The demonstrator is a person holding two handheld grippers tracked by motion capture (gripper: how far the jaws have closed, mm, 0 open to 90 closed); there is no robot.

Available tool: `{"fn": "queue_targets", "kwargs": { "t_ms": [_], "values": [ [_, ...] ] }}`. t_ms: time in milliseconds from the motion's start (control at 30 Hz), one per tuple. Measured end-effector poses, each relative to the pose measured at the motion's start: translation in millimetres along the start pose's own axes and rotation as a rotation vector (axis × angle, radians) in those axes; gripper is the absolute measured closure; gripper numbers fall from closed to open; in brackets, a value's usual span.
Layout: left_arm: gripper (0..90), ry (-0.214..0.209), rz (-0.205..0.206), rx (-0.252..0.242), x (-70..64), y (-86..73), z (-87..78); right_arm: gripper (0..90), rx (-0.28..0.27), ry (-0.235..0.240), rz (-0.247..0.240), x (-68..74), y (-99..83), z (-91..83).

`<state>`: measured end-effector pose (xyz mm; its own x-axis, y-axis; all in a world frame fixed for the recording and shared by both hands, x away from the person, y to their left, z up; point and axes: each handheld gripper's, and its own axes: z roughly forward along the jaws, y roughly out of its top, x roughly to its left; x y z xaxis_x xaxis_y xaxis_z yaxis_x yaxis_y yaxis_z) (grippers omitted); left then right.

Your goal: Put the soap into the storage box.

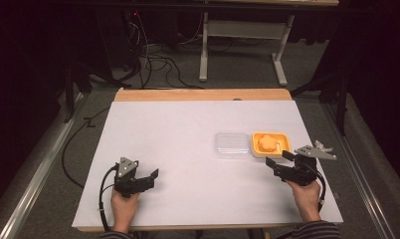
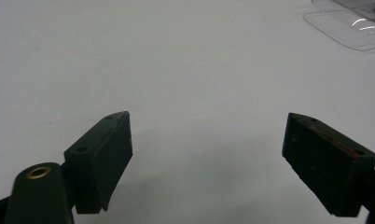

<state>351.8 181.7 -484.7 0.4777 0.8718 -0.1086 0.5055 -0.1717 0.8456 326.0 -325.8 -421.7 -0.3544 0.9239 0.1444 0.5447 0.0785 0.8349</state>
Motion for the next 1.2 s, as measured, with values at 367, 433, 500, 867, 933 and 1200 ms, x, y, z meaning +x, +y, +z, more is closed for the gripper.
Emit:
{"fn": "queue_targets", "kwargs": {
  "t_ms": [367,433,500,867,933,1200],
  "values": [
    [16.3,-0.005,-0.001,-0.013,0.4,-0.6,-1.2,25.6,-0.013,0.006,0.027,7.3,-10.6,-7.9],
    [16.3,-0.006,0.001,-0.014,0.2,-0.6,-1.5,25.6,-0.008,0.004,0.036,8.3,-14.0,-8.7],
    [16.3,-0.007,0.003,-0.012,0.3,-0.6,-1.7,25.6,-0.009,0.004,0.037,8.4,-15.7,-8.8],
    [16.4,-0.002,0.0,-0.015,0.0,-0.7,-1.7,25.6,-0.015,0.02,0.045,12.8,-28.6,-9.4],
    [16.4,0.0,0.0,-0.017,-0.1,-0.8,-1.7,25.7,-0.011,0.024,0.042,14.3,-31.3,-8.9],
    [16.4,-0.001,0.003,-0.018,-0.4,-0.8,-1.7,25.7,-0.001,0.032,0.024,20.6,-36.9,-8.4]
  ]
}}
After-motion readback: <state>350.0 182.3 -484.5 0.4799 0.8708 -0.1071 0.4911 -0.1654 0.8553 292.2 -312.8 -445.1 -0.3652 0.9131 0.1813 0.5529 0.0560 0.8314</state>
